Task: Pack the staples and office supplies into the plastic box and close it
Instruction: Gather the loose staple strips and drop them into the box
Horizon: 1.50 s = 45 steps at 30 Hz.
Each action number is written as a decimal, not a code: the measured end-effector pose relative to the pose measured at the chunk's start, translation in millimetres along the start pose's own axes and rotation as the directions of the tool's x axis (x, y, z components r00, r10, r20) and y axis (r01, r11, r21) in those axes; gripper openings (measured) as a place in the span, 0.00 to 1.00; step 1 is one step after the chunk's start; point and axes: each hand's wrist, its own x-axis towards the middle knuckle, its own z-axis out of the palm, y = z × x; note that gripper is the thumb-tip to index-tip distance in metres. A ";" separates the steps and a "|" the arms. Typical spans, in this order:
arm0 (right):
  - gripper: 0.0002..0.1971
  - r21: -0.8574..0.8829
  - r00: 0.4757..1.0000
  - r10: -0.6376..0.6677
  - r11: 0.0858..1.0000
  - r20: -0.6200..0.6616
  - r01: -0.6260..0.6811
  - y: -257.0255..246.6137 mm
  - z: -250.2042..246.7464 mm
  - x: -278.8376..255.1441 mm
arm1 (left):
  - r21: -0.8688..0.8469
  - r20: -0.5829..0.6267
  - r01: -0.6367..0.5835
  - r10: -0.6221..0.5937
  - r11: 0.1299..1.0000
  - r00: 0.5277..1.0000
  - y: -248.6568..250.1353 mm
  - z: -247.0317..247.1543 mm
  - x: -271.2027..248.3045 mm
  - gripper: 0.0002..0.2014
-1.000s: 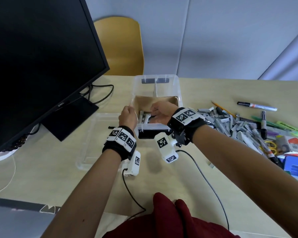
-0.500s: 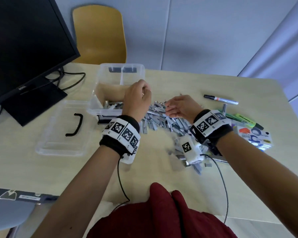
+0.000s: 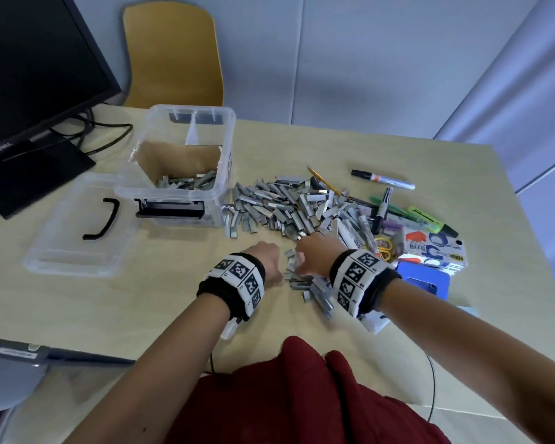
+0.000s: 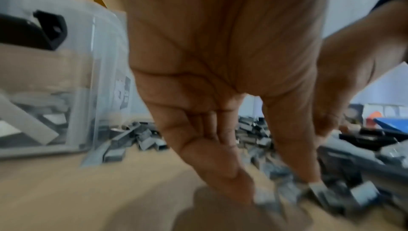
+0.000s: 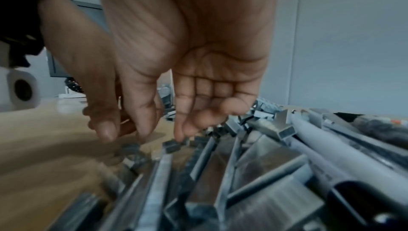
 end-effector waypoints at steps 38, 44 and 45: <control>0.10 0.007 0.989 -0.116 0.993 -0.093 0.118 -10.1 10.4 35.0 | -0.827 0.176 0.052 -0.169 -0.560 0.970 -39.1 19.6 8.4 0.26; 0.12 0.136 0.994 0.005 0.991 -0.110 0.010 -9.4 -2.5 31.4 | -0.851 0.147 0.044 -0.157 -0.523 0.977 -33.0 16.6 9.2 0.24; 0.11 0.194 0.992 0.008 0.981 -0.129 0.018 -11.1 -6.6 28.3 | -0.852 0.146 0.051 -0.143 -0.522 0.979 -31.2 16.4 9.7 0.23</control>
